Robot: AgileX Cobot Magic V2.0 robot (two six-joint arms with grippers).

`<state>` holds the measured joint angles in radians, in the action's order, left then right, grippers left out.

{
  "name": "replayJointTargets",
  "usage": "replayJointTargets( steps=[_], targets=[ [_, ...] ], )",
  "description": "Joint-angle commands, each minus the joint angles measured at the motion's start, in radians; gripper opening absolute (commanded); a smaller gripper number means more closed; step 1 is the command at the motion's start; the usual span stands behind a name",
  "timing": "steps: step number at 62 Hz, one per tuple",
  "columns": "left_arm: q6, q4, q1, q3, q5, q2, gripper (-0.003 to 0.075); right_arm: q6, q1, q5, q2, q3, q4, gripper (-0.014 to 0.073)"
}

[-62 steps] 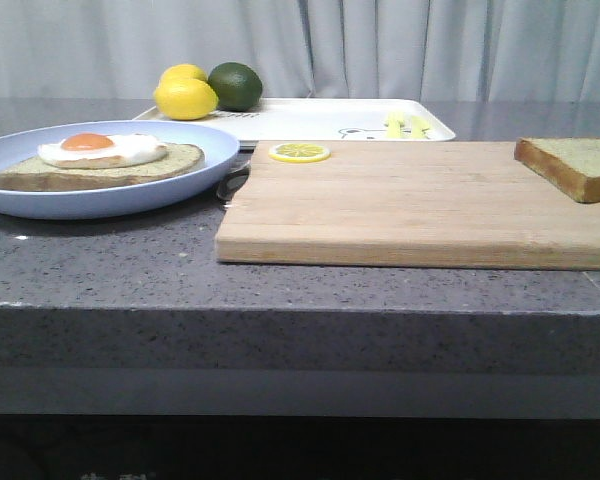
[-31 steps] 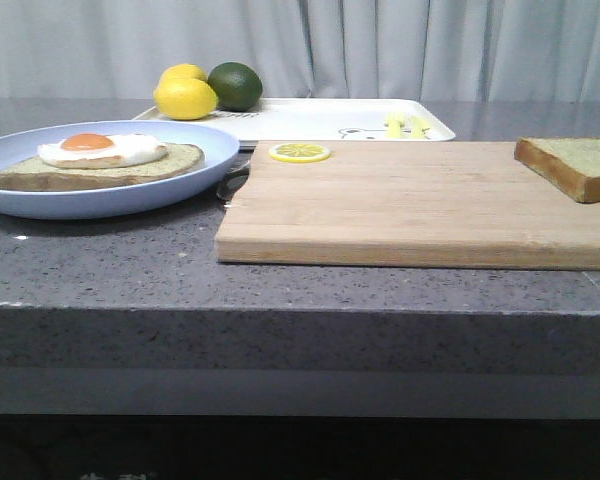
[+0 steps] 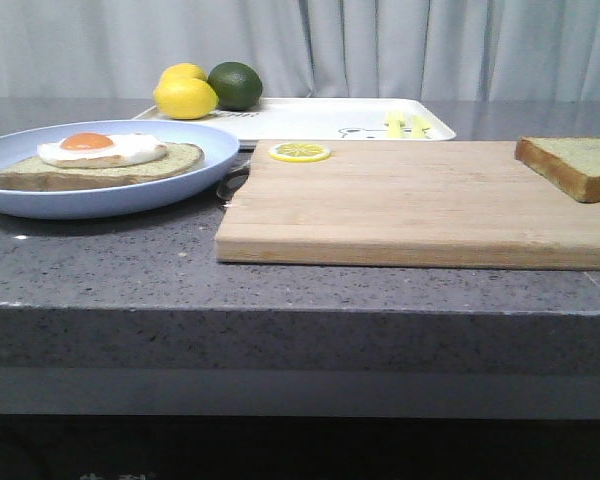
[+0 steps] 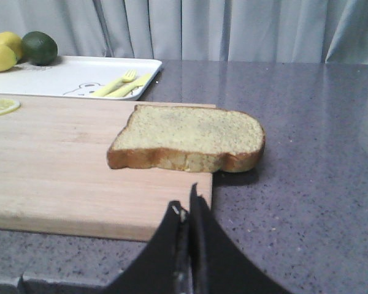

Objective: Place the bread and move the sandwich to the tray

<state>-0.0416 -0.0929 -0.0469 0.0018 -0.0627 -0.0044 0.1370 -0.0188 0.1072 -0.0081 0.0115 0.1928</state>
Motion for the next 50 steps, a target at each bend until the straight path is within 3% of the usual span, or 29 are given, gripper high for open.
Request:
replayJointTargets(
  steps=[1,16,32,50],
  targets=[
    [0.000,-0.010,0.000,-0.009,-0.142,-0.020,-0.0018,0.004,0.007,-0.096,-0.017,-0.082,0.014,-0.0109],
    [0.000,-0.010,0.000,-0.149,-0.127,0.042,-0.0018,0.004,0.007,-0.052,0.073,-0.251,0.014,-0.0109],
    [0.000,0.013,0.000,-0.404,0.063,0.382,-0.0018,0.004,0.007,0.067,0.388,-0.501,0.015,-0.0109],
    [0.000,0.020,-0.002,-0.516,0.049,0.618,-0.0018,0.004,0.007,0.081,0.581,-0.605,0.015,-0.0109]
  ],
)
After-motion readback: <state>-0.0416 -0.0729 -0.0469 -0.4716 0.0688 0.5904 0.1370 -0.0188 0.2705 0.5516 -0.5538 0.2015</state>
